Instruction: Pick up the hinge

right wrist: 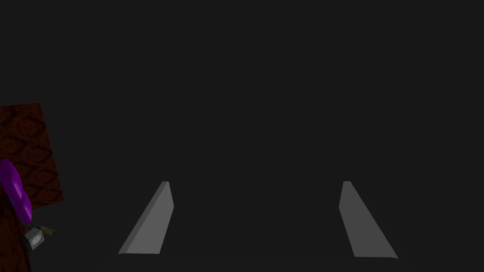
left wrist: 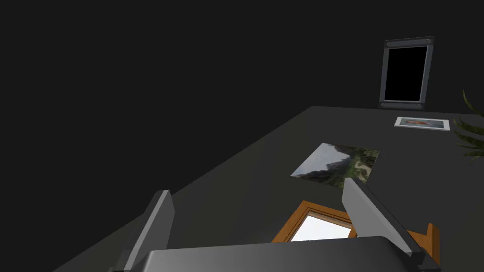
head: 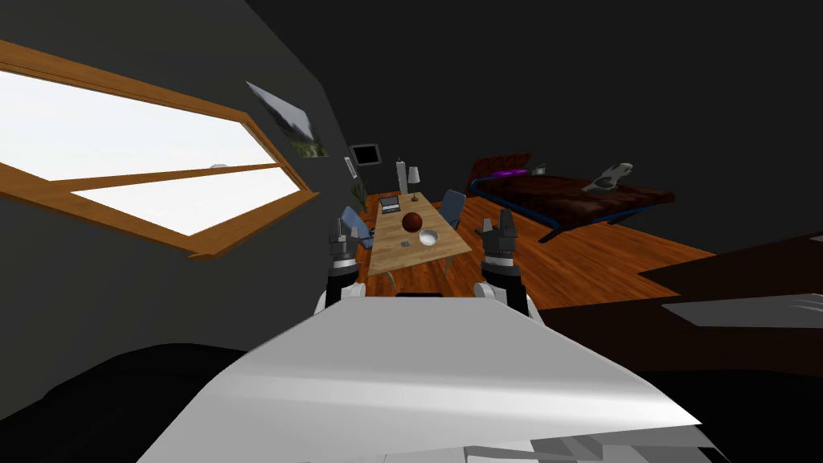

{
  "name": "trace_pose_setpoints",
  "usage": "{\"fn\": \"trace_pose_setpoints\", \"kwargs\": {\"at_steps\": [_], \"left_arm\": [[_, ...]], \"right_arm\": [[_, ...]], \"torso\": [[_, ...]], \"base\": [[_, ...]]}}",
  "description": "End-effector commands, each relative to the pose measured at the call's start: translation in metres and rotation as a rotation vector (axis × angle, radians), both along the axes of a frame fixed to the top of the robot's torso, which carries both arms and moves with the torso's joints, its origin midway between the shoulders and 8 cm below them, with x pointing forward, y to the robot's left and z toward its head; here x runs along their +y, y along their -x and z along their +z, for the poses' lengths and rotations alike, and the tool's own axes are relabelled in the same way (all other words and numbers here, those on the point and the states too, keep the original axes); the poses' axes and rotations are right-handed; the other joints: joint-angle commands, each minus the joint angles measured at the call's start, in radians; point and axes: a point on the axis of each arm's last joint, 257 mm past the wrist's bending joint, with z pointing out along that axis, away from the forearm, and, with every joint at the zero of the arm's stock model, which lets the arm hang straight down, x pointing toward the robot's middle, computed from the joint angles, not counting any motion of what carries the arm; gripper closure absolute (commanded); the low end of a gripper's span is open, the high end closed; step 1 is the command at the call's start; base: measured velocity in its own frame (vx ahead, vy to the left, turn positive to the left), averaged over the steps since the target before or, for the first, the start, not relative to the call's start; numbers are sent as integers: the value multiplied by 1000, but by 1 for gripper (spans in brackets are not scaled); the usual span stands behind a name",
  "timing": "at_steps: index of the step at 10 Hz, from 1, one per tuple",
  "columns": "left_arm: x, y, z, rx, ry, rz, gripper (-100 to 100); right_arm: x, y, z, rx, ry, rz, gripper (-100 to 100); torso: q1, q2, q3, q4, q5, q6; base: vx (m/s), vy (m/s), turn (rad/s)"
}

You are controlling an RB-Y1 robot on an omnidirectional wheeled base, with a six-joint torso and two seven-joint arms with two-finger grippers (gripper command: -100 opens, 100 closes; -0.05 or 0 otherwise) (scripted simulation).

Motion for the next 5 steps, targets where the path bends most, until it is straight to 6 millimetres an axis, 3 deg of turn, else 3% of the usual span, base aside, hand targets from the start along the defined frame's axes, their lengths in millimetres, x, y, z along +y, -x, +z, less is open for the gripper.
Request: {"fn": "trace_pose_setpoints", "kwargs": {"at_steps": [1,5], "left_arm": [[1,-11,-17,54,-21,-15,-100],[14,-41,-74,223,-51,-27,-100]], "right_arm": [[0,0,0,0,0,0,0],[0,0,0,0,0,0,0]], "torso": [[0,0,0,0,0,0],[-7,0,0,0,-2,0]], "base": [[1,-42,-9],[-1,-110,-9]]}}
